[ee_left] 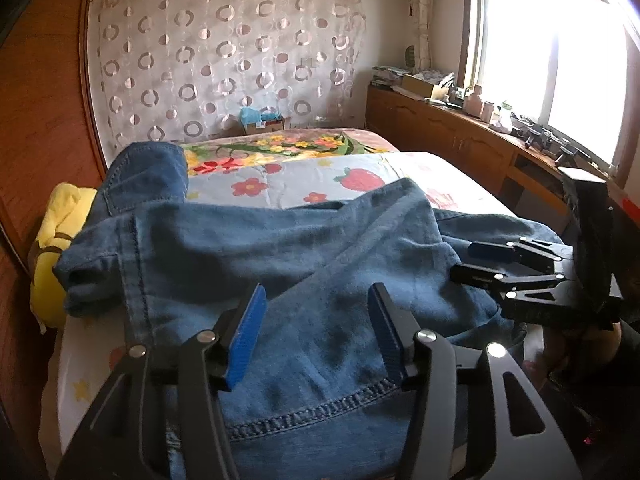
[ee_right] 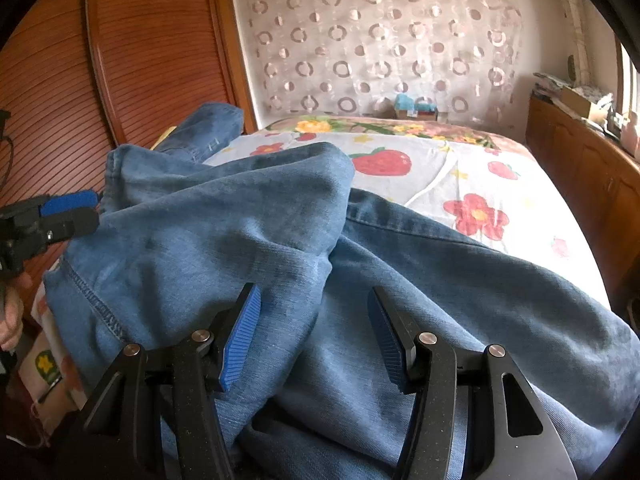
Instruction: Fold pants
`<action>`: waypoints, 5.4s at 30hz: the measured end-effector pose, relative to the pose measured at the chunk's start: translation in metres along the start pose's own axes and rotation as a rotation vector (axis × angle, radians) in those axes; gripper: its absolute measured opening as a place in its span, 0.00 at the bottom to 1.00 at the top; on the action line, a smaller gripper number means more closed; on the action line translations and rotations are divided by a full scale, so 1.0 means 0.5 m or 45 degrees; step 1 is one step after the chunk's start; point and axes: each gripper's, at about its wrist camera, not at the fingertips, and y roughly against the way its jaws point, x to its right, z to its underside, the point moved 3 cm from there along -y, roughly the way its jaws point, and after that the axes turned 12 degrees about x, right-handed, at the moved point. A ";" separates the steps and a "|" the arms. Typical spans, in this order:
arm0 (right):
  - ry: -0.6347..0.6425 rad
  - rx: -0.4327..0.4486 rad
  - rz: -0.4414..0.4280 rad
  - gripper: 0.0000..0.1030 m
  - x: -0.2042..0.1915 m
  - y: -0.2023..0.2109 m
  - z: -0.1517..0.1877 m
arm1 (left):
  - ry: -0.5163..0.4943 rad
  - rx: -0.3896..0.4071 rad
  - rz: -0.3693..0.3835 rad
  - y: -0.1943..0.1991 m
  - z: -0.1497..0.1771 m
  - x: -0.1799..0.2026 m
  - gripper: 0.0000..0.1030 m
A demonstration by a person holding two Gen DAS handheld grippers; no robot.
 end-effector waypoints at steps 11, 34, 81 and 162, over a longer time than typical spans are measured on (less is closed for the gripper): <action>-0.027 0.053 0.222 0.55 0.128 0.157 -0.005 | -0.021 -0.068 0.045 -0.019 0.056 0.053 0.51; -0.280 -0.077 0.528 0.57 0.385 0.311 0.119 | 0.046 -0.107 0.087 -0.053 0.100 0.078 0.54; -0.029 0.327 0.136 0.04 0.147 0.379 -0.218 | 0.092 -0.022 0.071 0.063 0.016 0.029 0.57; 0.176 -0.209 -0.401 0.01 -0.344 -0.243 -0.272 | 0.163 -0.027 -0.028 0.147 0.108 -0.100 0.10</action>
